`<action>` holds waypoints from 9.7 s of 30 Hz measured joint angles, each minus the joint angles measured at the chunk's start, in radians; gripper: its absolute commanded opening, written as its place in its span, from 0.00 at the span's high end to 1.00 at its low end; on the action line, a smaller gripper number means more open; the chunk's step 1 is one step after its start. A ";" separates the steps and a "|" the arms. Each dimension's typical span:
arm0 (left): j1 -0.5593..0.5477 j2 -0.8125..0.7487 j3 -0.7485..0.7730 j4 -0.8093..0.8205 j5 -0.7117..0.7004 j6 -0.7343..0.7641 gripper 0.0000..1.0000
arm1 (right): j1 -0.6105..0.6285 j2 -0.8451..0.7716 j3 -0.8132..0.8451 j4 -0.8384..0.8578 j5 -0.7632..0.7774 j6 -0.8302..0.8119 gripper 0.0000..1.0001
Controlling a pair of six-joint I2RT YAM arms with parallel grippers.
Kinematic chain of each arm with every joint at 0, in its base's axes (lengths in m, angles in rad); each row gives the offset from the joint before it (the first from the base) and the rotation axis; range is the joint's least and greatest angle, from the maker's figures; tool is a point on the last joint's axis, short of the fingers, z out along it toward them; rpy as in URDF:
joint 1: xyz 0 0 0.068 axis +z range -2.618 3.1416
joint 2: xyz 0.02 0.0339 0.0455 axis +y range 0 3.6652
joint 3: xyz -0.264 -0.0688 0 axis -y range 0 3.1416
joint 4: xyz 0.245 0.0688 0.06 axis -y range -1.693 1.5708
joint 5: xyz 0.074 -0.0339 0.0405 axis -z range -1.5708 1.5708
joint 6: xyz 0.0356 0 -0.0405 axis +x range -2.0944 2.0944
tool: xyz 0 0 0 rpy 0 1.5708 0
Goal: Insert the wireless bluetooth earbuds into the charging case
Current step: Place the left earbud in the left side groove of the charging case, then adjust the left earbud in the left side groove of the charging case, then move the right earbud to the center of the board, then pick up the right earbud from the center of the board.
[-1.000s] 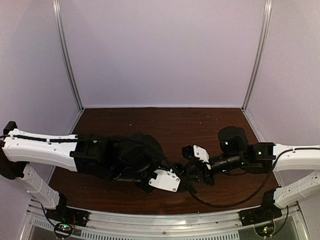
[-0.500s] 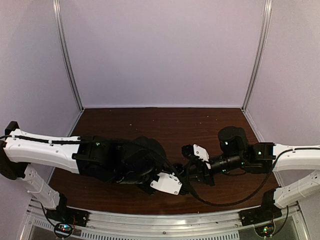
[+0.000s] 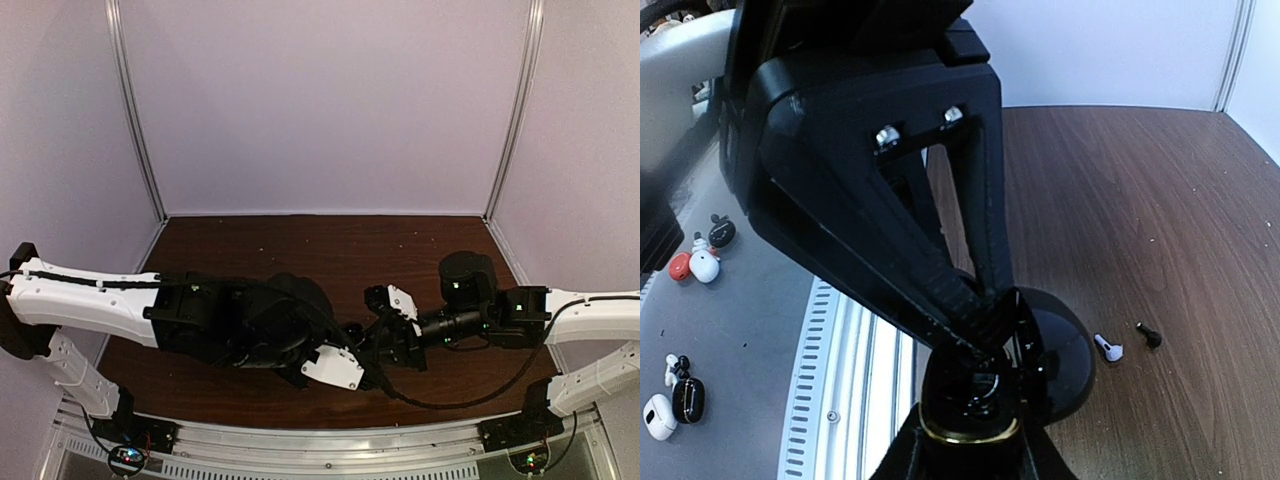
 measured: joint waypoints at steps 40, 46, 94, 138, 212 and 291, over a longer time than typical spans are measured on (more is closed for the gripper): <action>-0.023 -0.144 0.007 -0.002 -0.016 -0.066 0.60 | 0.002 -0.038 -0.099 0.199 -0.001 0.071 1.00; -0.023 -0.229 -0.038 0.059 0.075 -0.132 0.77 | 0.002 -0.076 -0.114 0.221 0.000 0.074 1.00; -0.002 -0.195 -0.079 0.158 0.209 -0.206 0.83 | 0.030 -0.131 -0.116 0.212 0.025 0.082 1.00; 0.634 0.500 0.225 -0.203 0.509 -0.743 0.57 | -0.010 -0.270 -0.164 0.123 0.165 0.227 1.00; 0.488 0.191 -0.170 -0.265 0.356 -1.079 0.65 | -0.010 -0.277 -0.172 0.133 0.163 0.230 1.00; 0.489 -0.383 -1.023 0.844 0.281 -1.162 0.57 | -0.010 -0.255 -0.172 0.150 0.148 0.231 1.00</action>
